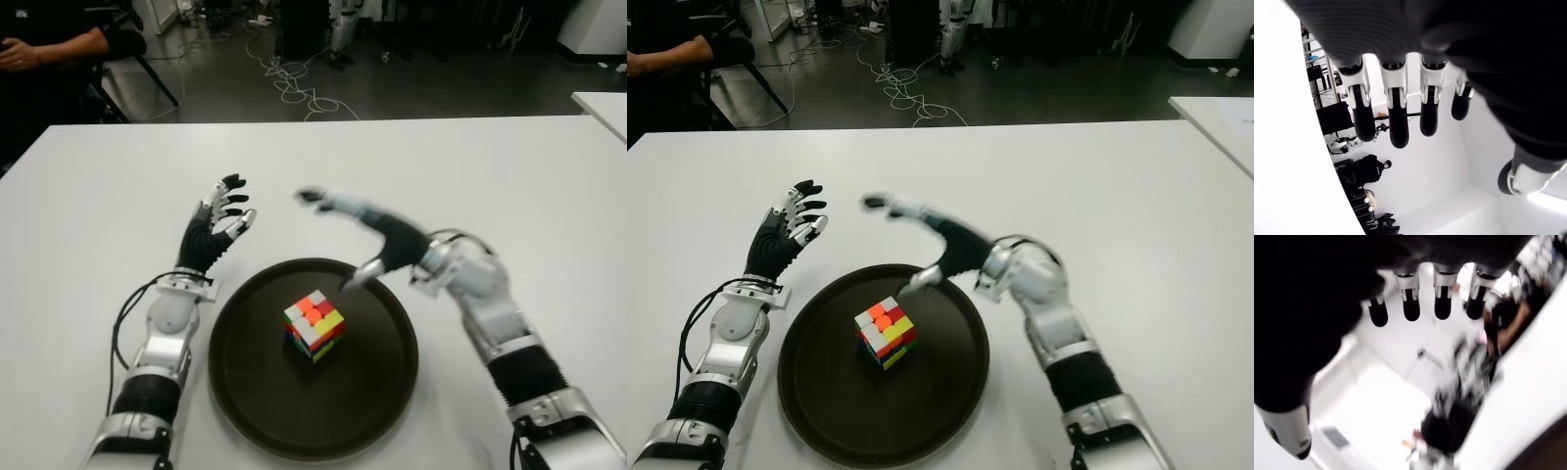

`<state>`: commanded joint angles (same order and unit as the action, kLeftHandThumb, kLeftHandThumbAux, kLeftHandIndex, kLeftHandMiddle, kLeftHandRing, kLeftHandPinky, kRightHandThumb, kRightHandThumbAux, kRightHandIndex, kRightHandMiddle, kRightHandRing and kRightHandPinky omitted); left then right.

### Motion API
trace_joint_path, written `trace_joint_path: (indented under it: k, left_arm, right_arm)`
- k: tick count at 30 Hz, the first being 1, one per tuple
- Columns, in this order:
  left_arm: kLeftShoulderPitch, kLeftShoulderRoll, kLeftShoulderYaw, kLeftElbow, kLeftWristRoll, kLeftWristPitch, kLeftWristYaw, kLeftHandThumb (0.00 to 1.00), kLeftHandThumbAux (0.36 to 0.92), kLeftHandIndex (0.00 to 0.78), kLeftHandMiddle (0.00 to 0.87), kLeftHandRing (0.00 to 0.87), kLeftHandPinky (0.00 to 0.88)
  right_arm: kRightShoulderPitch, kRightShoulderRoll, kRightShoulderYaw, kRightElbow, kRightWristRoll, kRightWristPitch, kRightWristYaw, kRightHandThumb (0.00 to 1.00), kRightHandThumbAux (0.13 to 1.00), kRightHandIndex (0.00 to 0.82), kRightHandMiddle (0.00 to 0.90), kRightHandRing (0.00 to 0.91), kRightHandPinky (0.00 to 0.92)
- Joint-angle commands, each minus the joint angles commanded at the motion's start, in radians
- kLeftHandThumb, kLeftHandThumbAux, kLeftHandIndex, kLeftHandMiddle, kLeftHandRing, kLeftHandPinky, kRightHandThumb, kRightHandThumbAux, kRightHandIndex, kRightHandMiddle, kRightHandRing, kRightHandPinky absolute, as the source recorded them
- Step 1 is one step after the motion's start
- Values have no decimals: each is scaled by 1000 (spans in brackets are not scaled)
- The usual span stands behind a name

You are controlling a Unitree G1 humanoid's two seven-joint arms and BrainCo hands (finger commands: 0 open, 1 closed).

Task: Pick up the Rubik's Cube and put it in the plate

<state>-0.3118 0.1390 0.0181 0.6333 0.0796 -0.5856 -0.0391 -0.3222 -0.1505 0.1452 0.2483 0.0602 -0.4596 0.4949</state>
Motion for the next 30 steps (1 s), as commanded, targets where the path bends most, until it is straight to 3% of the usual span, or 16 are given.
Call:
trace_joint_path:
  k: [2, 4, 6, 8, 10, 12, 14, 17, 22, 30]
  left_arm:
    - [-1, 0, 0, 3, 1, 1, 1, 134, 557, 137, 180, 217, 262]
    - [-1, 0, 0, 4, 1, 3, 2, 137, 558, 138, 182, 219, 267]
    - [-2, -1, 0, 7, 3, 5, 5, 139, 556, 138, 184, 221, 268]
    - [-3, -2, 0, 11, 3, 5, 6, 140, 556, 139, 185, 223, 268]
    - [-6, -3, 0, 16, 4, 5, 7, 144, 557, 141, 188, 226, 268]
    - [-9, -4, -1, 23, 5, 3, 9, 147, 556, 142, 192, 229, 270]
    - [-11, -4, -1, 26, 6, 3, 9, 148, 551, 142, 193, 229, 272]
    - [-13, -4, 0, 30, 8, 0, 12, 149, 551, 142, 195, 230, 272]
    - [-16, -7, 5, 42, 8, -13, 21, 156, 546, 141, 192, 225, 265]
    - [-16, -6, 4, 51, 13, -29, 32, 162, 566, 143, 193, 219, 243]
  right_arm:
    - [14, 14, -9, 1, -6, 3, -39, 0, 700, 17, 41, 27, 16]
    - [68, 39, -27, -5, -9, 6, -99, 0, 720, 37, 72, 56, 48]
    - [143, 82, -45, -43, -10, 47, -186, 0, 748, 64, 109, 99, 112]
    - [175, 115, -59, -85, -5, 114, -250, 0, 767, 82, 134, 129, 159]
    - [178, 159, -88, -134, 16, 233, -336, 16, 808, 115, 173, 180, 234]
    - [147, 181, -144, -119, 40, 323, -418, 88, 845, 161, 218, 234, 295]
    - [116, 187, -180, -105, 44, 370, -469, 136, 854, 189, 242, 259, 317]
    - [110, 192, -201, -141, 32, 413, -512, 166, 852, 213, 265, 280, 333]
    - [101, 205, -226, -152, -18, 355, -608, 138, 839, 227, 281, 299, 329]
    - [101, 198, -233, -93, -63, 159, -647, 109, 854, 232, 294, 319, 339]
